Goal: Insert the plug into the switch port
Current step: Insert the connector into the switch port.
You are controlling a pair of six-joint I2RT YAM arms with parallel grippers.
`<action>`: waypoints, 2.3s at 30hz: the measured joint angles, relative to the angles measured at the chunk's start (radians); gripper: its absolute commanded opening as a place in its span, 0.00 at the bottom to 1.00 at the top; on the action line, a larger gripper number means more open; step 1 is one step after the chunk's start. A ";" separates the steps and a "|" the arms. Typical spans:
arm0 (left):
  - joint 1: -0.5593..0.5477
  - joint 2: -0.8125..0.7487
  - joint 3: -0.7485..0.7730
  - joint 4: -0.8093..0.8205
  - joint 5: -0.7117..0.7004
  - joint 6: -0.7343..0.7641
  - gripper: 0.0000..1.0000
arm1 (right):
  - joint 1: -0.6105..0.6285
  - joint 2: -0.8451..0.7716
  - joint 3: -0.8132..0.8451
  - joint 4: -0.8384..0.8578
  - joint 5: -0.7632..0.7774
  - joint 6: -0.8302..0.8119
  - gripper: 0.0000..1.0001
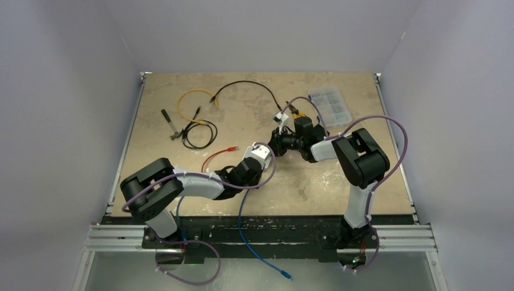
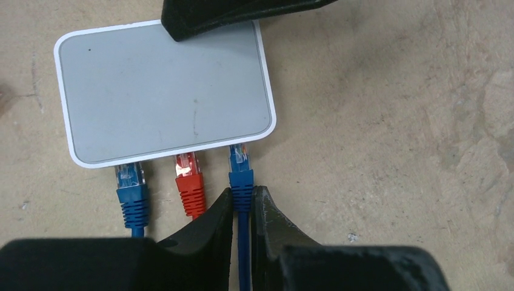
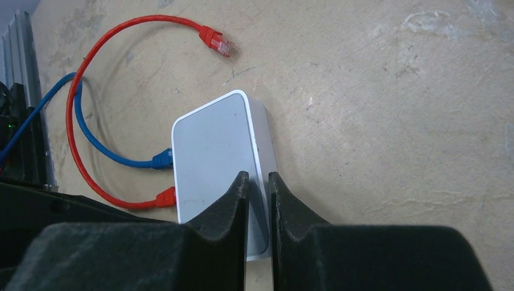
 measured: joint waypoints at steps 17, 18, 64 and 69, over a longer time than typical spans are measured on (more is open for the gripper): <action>0.019 -0.041 -0.061 0.041 -0.066 0.128 0.00 | 0.045 0.087 0.114 -0.010 -0.065 -0.084 0.00; 0.019 -0.041 -0.061 0.041 -0.067 0.145 0.00 | 0.049 0.090 0.120 -0.013 -0.066 -0.092 0.00; 0.105 -0.403 -0.450 0.364 0.164 0.061 0.00 | 0.010 -0.031 -0.142 0.160 -0.159 0.420 0.85; 0.105 -0.402 -0.480 0.414 0.195 0.063 0.00 | 0.013 0.022 -0.115 0.225 -0.175 0.492 0.84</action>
